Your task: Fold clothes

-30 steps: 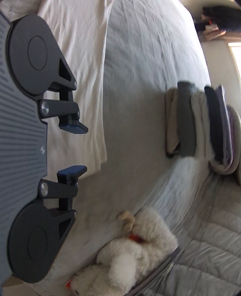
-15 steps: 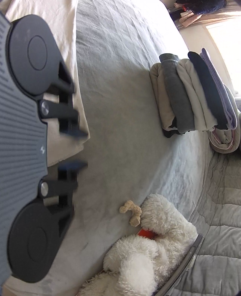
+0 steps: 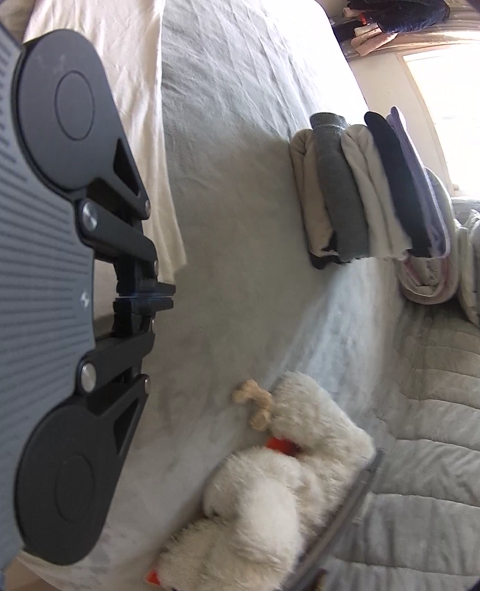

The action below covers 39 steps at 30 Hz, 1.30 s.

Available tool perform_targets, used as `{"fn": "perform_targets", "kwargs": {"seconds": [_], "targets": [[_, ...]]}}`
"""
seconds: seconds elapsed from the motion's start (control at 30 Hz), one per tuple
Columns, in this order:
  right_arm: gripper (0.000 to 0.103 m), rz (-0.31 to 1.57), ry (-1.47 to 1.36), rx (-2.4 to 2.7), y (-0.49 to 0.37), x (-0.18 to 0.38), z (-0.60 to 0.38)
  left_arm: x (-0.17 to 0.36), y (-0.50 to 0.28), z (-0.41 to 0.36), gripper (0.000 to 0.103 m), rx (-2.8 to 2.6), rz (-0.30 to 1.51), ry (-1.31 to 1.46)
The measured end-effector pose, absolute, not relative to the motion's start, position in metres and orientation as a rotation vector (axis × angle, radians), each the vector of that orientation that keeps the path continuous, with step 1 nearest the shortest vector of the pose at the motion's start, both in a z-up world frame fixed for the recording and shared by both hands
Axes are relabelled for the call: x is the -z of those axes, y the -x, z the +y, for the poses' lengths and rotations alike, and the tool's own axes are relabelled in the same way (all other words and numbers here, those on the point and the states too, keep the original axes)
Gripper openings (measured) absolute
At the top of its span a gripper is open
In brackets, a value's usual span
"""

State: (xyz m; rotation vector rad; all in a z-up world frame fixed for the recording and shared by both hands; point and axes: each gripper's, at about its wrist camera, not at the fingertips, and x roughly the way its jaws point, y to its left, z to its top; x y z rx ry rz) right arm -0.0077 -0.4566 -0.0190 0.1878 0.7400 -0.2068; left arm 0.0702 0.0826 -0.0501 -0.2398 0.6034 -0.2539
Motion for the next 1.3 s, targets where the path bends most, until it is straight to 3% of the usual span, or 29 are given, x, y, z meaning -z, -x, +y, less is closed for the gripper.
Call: {"fn": "perform_targets", "kwargs": {"seconds": [0.1,0.17,0.3,0.33,0.43,1.03,1.3], "targets": [[0.019,0.744,-0.204,0.209,0.006,0.018,-0.455,0.051,-0.070,0.083,0.002,0.253,0.604,0.242],[0.041,0.743,-0.205,0.208,0.004,0.019,-0.454,0.051,-0.070,0.083,0.002,0.252,0.603,0.240],[0.042,0.751,-0.203,0.195,0.000,0.023,-0.452,0.052,-0.071,0.083,0.002,0.252,0.604,0.241],[0.040,0.756,-0.197,0.195,-0.002,0.024,-0.451,0.052,-0.071,0.083,0.002,0.251,0.604,0.240],[0.004,0.751,-0.169,0.191,-0.004,0.026,-0.448,0.052,-0.070,0.082,0.002,0.248,0.600,0.236],[0.001,0.617,-0.020,0.231,0.016,0.016,-0.433,0.050,-0.059,0.089,0.002,0.203,0.520,0.285],[0.000,0.676,-0.049,0.273,-0.002,0.024,-0.440,0.054,-0.068,0.080,0.003,0.186,0.580,0.235]]}}
